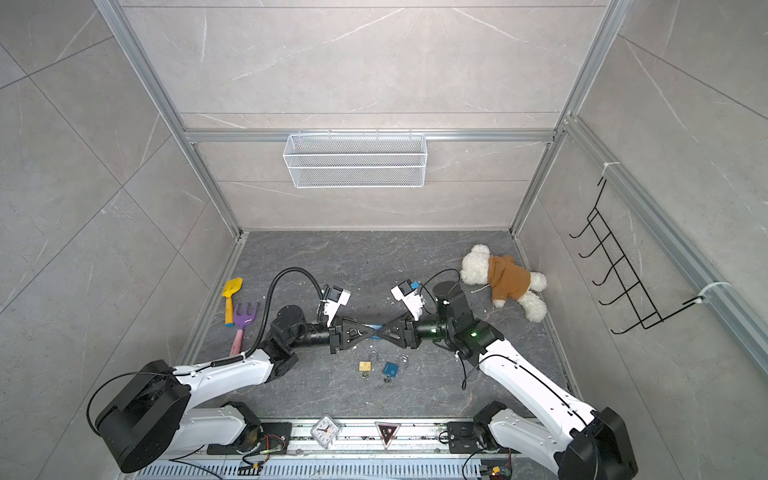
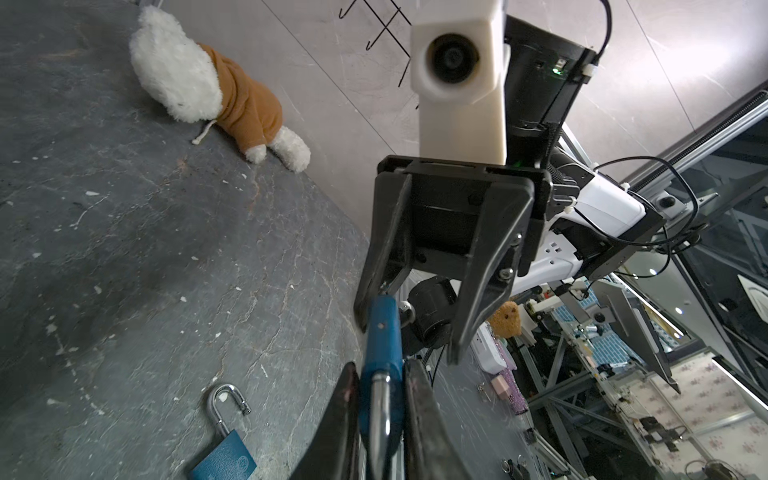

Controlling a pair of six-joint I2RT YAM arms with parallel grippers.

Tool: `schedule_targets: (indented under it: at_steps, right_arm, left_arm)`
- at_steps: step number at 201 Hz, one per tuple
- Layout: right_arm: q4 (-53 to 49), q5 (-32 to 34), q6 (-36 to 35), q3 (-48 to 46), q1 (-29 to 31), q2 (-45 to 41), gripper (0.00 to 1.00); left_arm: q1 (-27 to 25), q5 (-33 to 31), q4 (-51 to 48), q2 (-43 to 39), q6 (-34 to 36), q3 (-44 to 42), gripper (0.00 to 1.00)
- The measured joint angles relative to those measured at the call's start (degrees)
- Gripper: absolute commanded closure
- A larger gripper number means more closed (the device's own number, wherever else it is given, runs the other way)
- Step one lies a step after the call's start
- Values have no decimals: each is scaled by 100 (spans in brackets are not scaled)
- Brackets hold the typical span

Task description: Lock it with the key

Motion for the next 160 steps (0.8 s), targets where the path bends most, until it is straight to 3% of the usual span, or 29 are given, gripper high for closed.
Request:
schedule_targets:
  at_steps: [55,160]
  right_arm:
    - [9,160,4,-44,-68,-225,58]
    - [186,232,-2,-74,-79,-4,61]
  left_arm:
    - [299,2,328,-22,-378,-48,100]
    - [304,74,509,153,-581,-33,100]
